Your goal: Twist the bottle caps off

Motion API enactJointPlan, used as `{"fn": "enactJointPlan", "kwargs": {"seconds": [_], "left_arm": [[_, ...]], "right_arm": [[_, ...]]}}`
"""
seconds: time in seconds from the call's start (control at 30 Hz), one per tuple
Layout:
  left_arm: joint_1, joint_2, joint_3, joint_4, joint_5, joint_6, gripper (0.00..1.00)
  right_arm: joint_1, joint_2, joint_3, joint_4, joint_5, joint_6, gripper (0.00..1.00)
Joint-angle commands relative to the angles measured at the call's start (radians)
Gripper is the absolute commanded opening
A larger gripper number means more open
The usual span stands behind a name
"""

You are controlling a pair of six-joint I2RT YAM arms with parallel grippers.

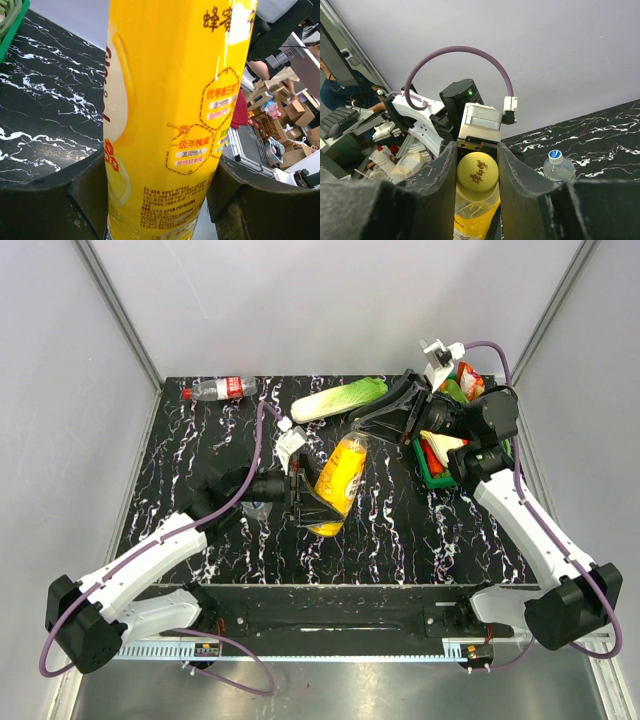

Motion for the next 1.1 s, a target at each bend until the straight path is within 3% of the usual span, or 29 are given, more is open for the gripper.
{"fn": "enactJointPlan", "kwargs": {"seconds": [0.0, 0.03, 0.1, 0.23, 0.3, 0.63, 0.87, 1.07], "left_arm": [[0.004, -0.026, 0.053, 0.187, 0.016, 0.022, 0.04], [0.004, -0.029, 0.057, 0.156, 0.001, 0.047, 0.03], [0.004, -0.034, 0.060, 0.084, -0.042, 0.094, 0.03], [0.010, -0.041, 0.048, 0.024, -0.085, 0.120, 0.03], [0.011, -0.038, 0.045, 0.015, -0.087, 0.125, 0.03], [0.011, -0.051, 0.080, -0.177, -0.237, 0.232, 0.05], [0.010, -0.067, 0.128, -0.422, -0.505, 0.337, 0.05], [-0.031, -0.081, 0.157, -0.573, -0.861, 0.350, 0.04]], "right_arm": [[0.006, -0.008, -0.023, -0.067, -0.039, -0.057, 0.00], [0.006, -0.017, -0.023, -0.083, -0.015, -0.069, 0.01], [0.006, -0.052, -0.037, -0.119, 0.071, -0.112, 0.25], [0.005, -0.123, -0.060, -0.152, 0.214, -0.147, 0.87], [0.005, -0.150, -0.063, -0.170, 0.264, -0.169, 1.00], [0.005, -0.163, -0.049, -0.271, 0.367, -0.189, 1.00], [0.005, -0.094, 0.003, -0.472, 0.466, -0.181, 1.00], [0.003, -0.035, 0.026, -0.534, 0.473, -0.124, 1.00]]}}
